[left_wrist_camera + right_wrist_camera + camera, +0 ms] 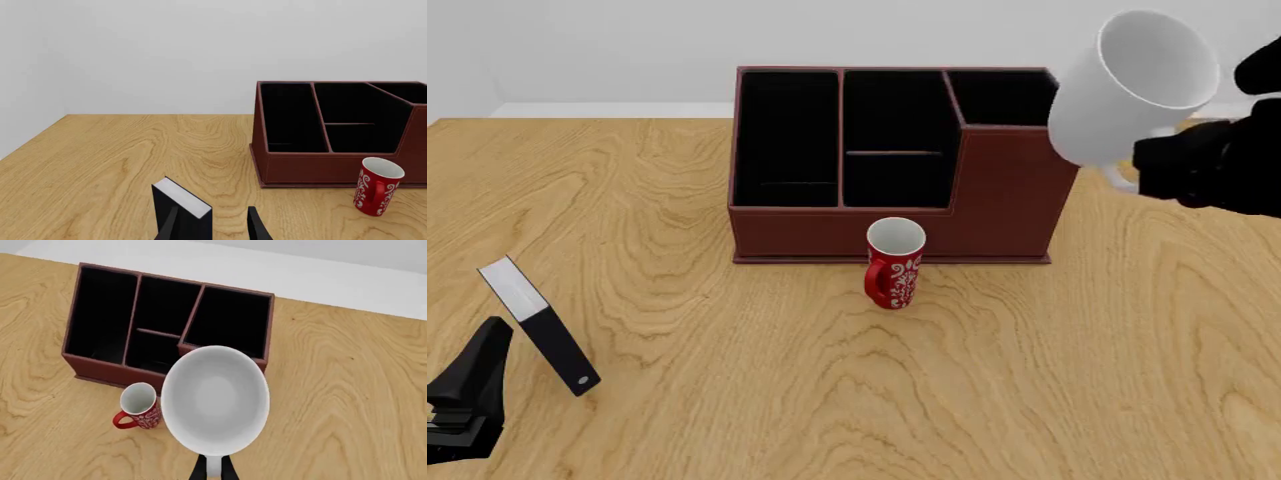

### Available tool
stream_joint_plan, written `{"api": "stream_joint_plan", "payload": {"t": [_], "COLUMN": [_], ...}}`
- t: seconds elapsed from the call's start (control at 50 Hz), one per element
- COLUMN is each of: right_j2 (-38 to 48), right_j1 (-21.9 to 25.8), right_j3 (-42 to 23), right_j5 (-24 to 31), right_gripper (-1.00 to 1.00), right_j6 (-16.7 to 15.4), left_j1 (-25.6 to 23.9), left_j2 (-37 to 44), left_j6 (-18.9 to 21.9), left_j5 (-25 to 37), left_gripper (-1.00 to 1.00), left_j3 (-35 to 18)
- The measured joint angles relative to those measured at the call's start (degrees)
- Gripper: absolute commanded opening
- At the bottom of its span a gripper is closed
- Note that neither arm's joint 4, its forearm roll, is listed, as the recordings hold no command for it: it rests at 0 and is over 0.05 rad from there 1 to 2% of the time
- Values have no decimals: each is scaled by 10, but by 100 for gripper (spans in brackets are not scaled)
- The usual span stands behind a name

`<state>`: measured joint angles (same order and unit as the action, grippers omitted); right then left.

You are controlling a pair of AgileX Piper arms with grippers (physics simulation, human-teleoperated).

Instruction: Pick up the white mug and place it to the right of the caddy.

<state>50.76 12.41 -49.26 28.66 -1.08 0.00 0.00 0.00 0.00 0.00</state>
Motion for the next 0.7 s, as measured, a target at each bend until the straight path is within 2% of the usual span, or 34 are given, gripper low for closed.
{"api": "stream_joint_plan", "payload": {"t": [0.36, 0.7], "right_j2": [-59, -58], "right_j1": [-59, -92], "right_j3": [2, -16], "right_j5": [33, 38], "right_gripper": [-100, -100], "right_j6": [6, 12], "left_j1": [0, 0], "left_j2": [0, 0], "left_j6": [0, 0], "left_j5": [0, 0], "left_gripper": [100, 100], "left_j3": [0, 0]}}
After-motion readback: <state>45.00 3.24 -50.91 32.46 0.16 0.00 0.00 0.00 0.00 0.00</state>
